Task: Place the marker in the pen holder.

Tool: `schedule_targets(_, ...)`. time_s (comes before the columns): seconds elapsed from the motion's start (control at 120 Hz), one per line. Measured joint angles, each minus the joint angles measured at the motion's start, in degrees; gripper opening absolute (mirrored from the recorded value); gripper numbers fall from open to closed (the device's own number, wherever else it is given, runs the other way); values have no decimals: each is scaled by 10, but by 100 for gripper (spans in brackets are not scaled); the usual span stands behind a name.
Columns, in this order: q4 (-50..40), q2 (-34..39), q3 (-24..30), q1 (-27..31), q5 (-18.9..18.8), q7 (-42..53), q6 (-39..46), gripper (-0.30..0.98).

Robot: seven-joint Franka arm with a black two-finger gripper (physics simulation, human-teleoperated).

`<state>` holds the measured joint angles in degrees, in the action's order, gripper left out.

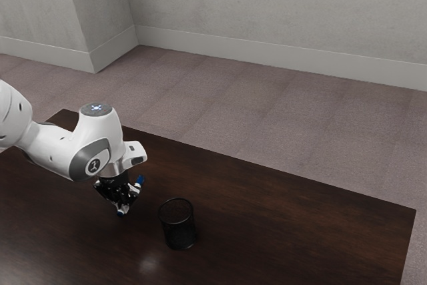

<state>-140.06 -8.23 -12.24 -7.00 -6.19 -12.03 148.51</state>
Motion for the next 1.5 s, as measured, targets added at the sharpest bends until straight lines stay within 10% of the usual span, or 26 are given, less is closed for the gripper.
schedule_targets(0.625,26,227,84,-17,-15,-27,-159,-8)
schedule_targets(0.95,31,237,211,-47,42,-60,-202,-6)
schedule_targets(1.5,37,305,219,-43,57,-107,-450,-5)
